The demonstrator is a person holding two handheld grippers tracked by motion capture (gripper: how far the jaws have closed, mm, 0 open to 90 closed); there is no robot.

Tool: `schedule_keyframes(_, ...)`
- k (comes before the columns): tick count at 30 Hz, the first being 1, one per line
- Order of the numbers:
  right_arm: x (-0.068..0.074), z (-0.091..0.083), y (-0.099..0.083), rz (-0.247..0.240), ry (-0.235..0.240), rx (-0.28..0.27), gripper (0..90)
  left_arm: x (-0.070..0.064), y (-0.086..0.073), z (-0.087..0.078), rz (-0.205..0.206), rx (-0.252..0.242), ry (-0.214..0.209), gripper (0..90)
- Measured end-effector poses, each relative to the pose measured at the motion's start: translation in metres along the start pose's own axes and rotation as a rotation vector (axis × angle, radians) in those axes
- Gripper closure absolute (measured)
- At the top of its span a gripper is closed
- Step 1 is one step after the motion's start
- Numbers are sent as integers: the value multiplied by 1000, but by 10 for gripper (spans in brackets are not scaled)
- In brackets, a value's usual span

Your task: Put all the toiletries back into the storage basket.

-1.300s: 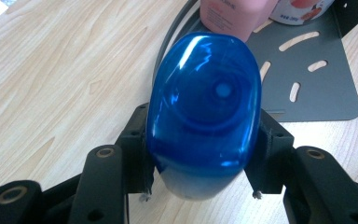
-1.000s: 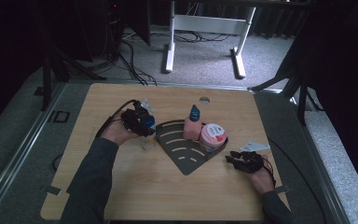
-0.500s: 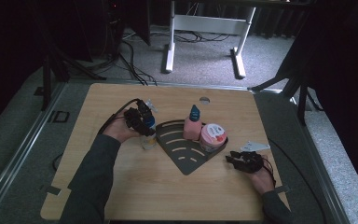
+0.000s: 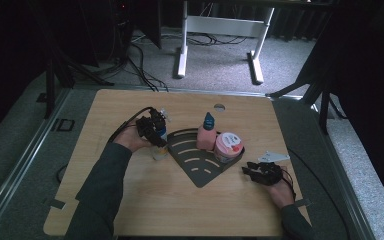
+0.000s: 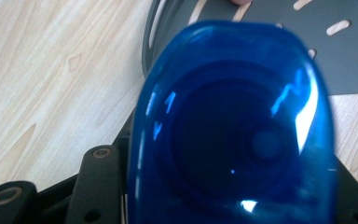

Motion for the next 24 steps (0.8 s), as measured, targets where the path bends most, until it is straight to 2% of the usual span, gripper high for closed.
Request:
schedule_keyframes(3, 0, 0, 0, 1, 1, 0, 637, 0, 0, 3, 3, 22, 1, 488)
schedule_keyframes(9, 0, 0, 0, 1, 1, 0, 637, 0, -1, 5, 2, 34, -5, 497)
schedule_keyframes(24, 0, 0, 0, 0, 1, 0, 637, 2, -3, 9, 0, 46, -27, 513)
Point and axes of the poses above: each handheld gripper's, and its own axes: z roughly forward along the jaws, y roughly out of its top, x roughly to its left, the point moved 3 cm from there along z, roughly forward along the jaws, and after that the axes turned 9 degrees about -y, right-handed, at the moved point
